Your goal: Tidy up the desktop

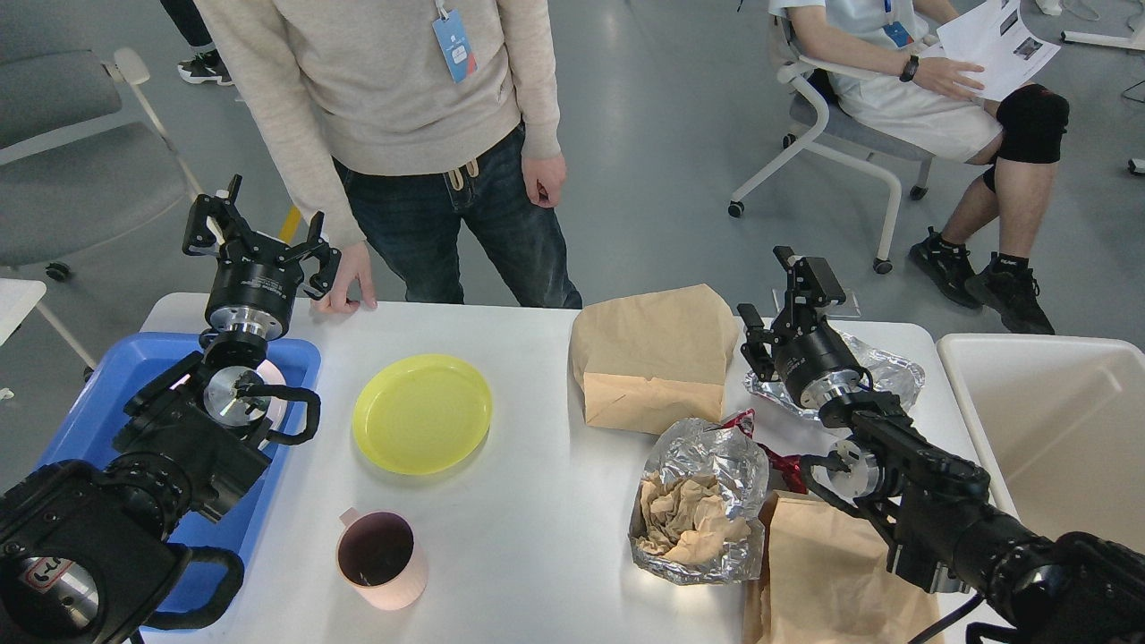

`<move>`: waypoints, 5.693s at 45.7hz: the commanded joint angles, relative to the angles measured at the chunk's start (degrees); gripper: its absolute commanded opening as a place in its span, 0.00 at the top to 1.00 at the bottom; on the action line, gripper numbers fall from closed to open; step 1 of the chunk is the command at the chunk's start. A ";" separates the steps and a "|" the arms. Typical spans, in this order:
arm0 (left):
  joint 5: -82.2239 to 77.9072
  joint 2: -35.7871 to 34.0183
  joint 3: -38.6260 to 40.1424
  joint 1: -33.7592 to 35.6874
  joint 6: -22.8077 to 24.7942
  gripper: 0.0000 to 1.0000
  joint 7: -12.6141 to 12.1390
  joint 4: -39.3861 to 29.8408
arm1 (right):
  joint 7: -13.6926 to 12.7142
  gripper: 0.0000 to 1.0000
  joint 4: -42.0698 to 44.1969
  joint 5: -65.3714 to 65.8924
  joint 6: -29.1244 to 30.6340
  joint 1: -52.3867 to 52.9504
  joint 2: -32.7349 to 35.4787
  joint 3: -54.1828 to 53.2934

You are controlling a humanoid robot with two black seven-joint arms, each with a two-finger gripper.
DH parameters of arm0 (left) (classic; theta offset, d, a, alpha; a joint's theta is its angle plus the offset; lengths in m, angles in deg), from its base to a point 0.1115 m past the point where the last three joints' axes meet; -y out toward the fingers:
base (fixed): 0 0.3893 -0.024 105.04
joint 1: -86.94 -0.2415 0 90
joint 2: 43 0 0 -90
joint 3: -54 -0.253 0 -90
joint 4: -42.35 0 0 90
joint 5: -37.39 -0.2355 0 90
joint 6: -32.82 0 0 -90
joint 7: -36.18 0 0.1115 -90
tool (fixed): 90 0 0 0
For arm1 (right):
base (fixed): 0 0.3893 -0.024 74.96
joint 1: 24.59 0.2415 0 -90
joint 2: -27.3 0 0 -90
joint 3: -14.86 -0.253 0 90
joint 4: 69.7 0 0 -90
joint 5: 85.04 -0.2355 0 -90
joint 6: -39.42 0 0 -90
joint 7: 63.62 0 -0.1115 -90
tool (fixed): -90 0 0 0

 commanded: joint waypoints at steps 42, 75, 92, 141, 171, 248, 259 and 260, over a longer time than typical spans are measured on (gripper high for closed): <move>-0.88 -0.11 -6.05 0.78 -0.03 0.04 -10.97 0.44 | 0.06 0.00 0.00 0.00 0.00 -0.04 -0.01 0.00; -10.01 -1.78 -51.93 10.89 -0.12 0.03 -44.81 12.66 | 0.06 0.00 0.00 0.00 0.00 0.05 0.07 0.00; -28.04 -1.52 -73.64 15.63 10.33 0.03 -44.37 12.57 | -0.03 0.00 0.00 0.00 0.00 -0.04 -0.01 0.00; -37.01 -5.47 -106.08 33.56 15.81 0.04 -21.79 -27.75 | 0.06 0.00 0.00 0.00 0.00 0.05 -0.01 0.00; -23.56 -6.27 -119.36 43.32 17.28 0.04 -20.64 -51.06 | -0.03 0.00 0.00 0.00 0.00 -0.04 -0.01 0.00; -22.86 4.10 -121.03 28.38 19.03 0.91 -24.42 -41.31 | 0.06 0.00 0.00 0.00 0.00 0.05 -0.01 0.00; -21.28 3.67 -120.59 28.82 19.03 1.00 -24.51 -41.31 | -0.03 0.00 0.00 0.00 0.00 -0.04 -0.01 0.00; -20.93 3.58 -120.50 28.99 19.03 1.00 -24.51 -41.31 | -0.03 0.00 0.00 0.00 0.00 0.05 -0.01 0.00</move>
